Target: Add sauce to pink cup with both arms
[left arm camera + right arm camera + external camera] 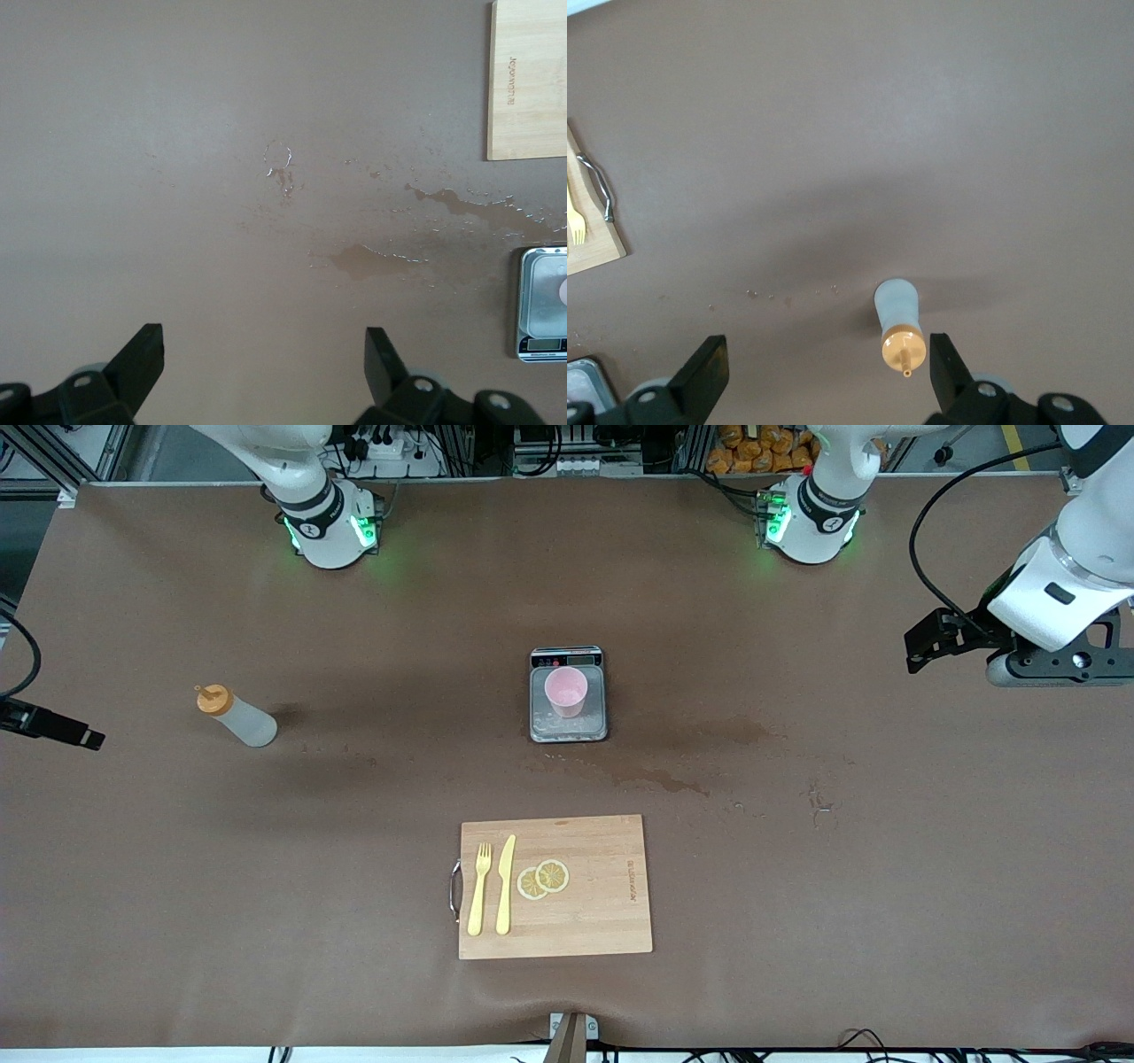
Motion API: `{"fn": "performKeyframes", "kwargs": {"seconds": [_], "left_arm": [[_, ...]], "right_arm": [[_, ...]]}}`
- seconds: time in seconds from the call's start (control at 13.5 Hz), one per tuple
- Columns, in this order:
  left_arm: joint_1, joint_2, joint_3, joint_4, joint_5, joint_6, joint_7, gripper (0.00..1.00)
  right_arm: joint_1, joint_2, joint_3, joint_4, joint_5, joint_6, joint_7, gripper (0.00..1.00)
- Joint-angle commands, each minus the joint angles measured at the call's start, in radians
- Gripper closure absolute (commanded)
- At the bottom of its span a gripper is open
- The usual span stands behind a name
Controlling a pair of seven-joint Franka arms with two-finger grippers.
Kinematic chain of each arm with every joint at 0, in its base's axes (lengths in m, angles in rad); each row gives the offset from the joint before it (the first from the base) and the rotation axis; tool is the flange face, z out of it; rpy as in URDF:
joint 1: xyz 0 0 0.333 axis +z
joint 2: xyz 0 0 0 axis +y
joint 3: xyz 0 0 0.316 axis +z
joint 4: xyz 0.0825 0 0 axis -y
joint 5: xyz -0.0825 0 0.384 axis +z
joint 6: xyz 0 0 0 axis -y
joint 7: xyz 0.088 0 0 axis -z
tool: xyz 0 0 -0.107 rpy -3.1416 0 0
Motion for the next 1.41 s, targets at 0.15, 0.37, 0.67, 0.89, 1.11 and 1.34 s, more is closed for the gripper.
{"fn": "performKeyframes", "kwargs": {"seconds": [0.15, 0.37, 0.67, 0.89, 1.11, 1.34], "left_arm": [[0.003, -0.001, -0.002, -0.004, -0.020, 0.011, 0.006, 0.00], [0.003, 0.001, -0.002, -0.004, -0.020, 0.011, 0.006, 0.00], [0.003, 0.001, -0.002, -0.002, -0.020, 0.011, 0.006, 0.00], [0.004, -0.004, -0.002, -0.002, -0.020, 0.009, 0.006, 0.00], [0.005, -0.010, 0.000, -0.002, -0.020, 0.005, 0.014, 0.00], [0.008, -0.010, 0.000, 0.002, -0.018, 0.000, 0.035, 0.00]], "right_arm": [[0.053, -0.122, 0.010, -0.123, -0.021, 0.053, -0.018, 0.00], [0.069, -0.138, 0.011, -0.126, -0.047, 0.077, -0.017, 0.00], [0.069, -0.182, 0.010, -0.207, -0.047, 0.137, -0.029, 0.00], [0.069, -0.185, 0.010, -0.215, -0.047, 0.139, -0.029, 0.00], [0.092, -0.191, 0.011, -0.215, -0.075, 0.149, -0.030, 0.00], [0.107, -0.198, 0.011, -0.215, -0.093, 0.151, -0.027, 0.00]]}}
